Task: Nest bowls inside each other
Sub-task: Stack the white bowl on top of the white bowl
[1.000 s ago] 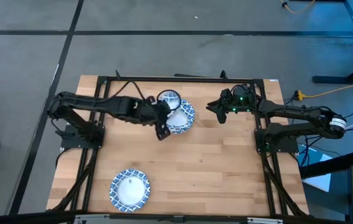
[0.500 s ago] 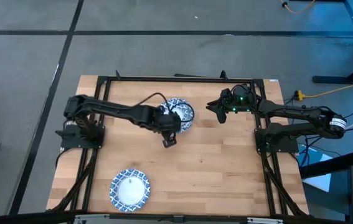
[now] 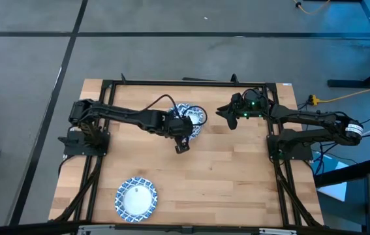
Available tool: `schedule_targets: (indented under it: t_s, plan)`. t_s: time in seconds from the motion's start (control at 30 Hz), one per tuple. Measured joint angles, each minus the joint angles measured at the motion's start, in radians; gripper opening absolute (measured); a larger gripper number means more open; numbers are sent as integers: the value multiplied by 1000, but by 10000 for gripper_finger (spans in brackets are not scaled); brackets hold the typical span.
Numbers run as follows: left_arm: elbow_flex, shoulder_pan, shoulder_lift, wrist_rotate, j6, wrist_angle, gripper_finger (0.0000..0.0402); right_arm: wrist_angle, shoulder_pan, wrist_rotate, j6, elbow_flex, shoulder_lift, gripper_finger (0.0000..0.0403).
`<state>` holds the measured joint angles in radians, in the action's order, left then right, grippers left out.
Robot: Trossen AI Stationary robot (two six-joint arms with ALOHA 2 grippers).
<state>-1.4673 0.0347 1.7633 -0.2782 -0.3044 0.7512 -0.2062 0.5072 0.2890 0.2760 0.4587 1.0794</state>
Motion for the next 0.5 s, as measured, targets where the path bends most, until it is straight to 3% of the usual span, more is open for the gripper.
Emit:
schedule_targets:
  t_s: [0.3,0.5]
  plan:
    - [0,-22,7,-1,27,-1,43,1,0,0,1,0,0,126]
    - [0,-40,7,56,9,2,113,1,0,0,0,0,0,126]
